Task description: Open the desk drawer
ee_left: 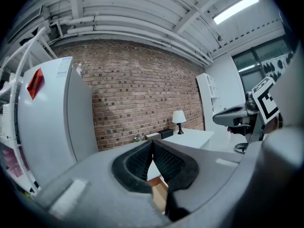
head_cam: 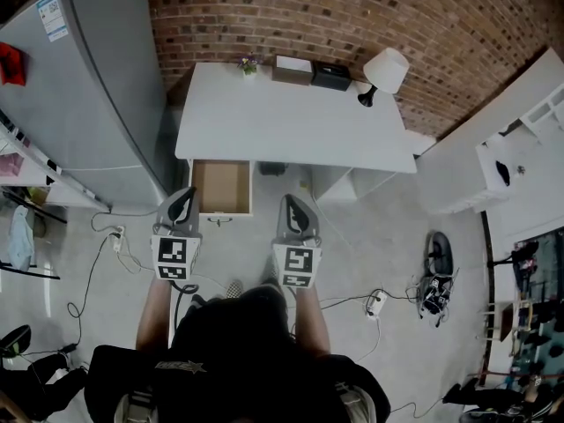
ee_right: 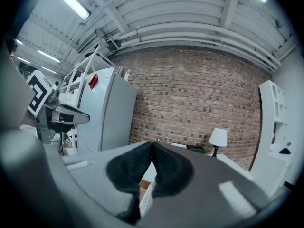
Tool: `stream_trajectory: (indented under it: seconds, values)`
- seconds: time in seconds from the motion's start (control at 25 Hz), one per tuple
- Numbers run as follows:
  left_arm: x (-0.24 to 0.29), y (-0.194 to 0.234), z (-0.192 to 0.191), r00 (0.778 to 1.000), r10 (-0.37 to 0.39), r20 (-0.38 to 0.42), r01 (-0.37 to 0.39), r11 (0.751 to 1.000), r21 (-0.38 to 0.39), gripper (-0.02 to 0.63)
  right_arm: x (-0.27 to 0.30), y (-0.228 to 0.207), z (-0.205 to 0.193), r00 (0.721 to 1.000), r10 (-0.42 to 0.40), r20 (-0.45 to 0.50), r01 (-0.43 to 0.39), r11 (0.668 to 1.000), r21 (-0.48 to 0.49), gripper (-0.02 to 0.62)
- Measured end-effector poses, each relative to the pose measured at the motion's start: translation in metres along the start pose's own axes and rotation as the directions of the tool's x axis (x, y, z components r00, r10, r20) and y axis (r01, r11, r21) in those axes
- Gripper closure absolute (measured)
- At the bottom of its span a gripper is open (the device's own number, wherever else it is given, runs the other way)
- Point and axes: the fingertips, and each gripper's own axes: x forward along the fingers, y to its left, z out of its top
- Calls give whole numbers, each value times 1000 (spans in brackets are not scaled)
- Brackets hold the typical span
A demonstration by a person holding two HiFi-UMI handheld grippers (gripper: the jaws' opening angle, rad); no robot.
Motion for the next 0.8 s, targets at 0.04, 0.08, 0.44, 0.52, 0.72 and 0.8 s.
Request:
stream_trajectory:
  seconds: [0.04,0.08,0.44,0.52,0.72,0.8]
  values:
    - [0,1,1,1000,0,4,0,1000,4,595,0,1,2,1000,-1,5,1,1000,0,588]
    - [0,2,2,1000,0,9,0,1000,8,595,1,1,3,1000,-1,10,1,1000,1,588]
    - [-3,4,3,1000,5,12,-5,1000,6,595,2,5,8,1000,15,17,-15,1000,-8,588]
    - [-3,4,1,1000,5,6,-5,1000,2,595,2,6,9,1000,15,18,-15,1000,-7,589]
    - [-5,5,2,1000,4,14,-4,1000,-1,595,1,6,10,1000,11,18,-11,1000,-2,589]
    - [-5,5,2,1000,2,15,-2,1000,-4,595,1,6,10,1000,12,17,-12,1000,-1,588]
